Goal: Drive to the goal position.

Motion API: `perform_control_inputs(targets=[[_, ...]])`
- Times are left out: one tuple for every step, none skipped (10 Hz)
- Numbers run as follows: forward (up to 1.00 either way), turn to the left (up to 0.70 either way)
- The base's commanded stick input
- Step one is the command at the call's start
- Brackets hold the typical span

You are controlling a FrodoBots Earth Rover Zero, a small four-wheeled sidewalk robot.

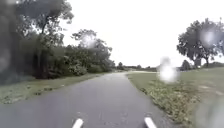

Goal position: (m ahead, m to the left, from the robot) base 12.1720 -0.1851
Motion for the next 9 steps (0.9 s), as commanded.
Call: perform_control_inputs(targets=[[0.85, 0.0], [0.85, 0.0], [0.85, 0.0], [0.85, 0.0], [0.85, 0.0], [0.85, 0.0], [0.85, 0.0], [0.85, 0.0], [0.85, 0.0]])
